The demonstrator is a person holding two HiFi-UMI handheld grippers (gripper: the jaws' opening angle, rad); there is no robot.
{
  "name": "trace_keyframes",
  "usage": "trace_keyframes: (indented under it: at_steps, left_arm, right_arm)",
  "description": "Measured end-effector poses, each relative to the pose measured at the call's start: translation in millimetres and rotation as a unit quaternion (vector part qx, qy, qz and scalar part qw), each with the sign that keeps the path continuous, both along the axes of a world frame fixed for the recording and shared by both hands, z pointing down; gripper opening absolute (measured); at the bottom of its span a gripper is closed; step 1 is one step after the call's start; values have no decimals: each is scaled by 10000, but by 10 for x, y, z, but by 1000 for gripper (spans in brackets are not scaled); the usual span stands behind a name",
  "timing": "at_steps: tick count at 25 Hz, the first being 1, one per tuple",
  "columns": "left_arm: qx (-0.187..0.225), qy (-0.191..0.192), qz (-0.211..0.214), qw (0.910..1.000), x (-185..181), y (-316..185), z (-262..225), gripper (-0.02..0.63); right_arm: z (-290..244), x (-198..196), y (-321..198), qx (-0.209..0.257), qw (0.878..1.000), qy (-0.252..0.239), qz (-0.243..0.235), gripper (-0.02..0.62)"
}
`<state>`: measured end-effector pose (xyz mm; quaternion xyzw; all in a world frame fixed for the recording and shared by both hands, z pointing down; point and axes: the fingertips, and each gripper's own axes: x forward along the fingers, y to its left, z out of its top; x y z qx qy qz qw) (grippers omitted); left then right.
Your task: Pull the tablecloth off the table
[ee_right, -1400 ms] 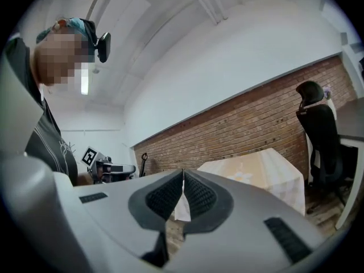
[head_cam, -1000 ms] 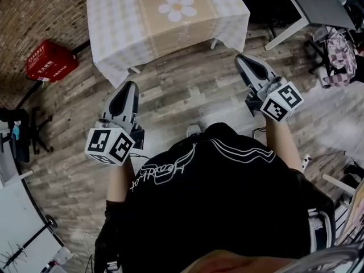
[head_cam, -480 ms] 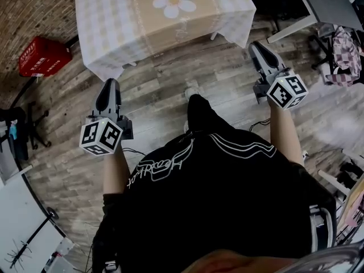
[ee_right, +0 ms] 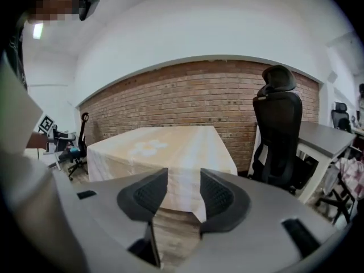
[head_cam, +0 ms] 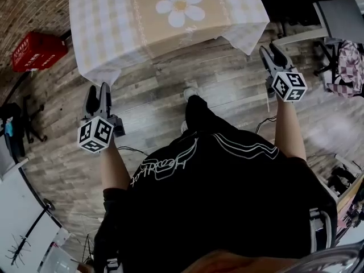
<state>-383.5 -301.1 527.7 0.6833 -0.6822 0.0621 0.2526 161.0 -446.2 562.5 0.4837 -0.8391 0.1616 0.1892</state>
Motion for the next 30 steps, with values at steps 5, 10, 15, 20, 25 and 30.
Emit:
trace_keyframes:
  at_steps: [5,10,15,20,25,30]
  left_arm:
    - [-312,-328,-449,9980,-457,-38,473,244]
    - [-730,-478,-780,9931,-834,-51,962,273]
    - [-1293,-828,-808,9848,-1151,-72,1397,282]
    - [-1643,-755,-883,9795,-1244,-144,1736,282]
    - [-1685,-756,-881,9788,-1276,-269,1829,282]
    - [-1749,-569,-1109,9767,-1337,-268,1943,236]
  right_arm:
    - [434,237,-220,-206,9991,242,270,202]
    - [960,524,-385,-781,9935,513,658,216]
    - [1373,641,-596,-1237,9862,763,787,233]
    - [1562,627,-782,-1405,9809,1166,665,235]
    - [1731,683,-985,-1628,9768,1005,963,238]
    - [1729,574,-1176,-1572,9785,474,1251,235]
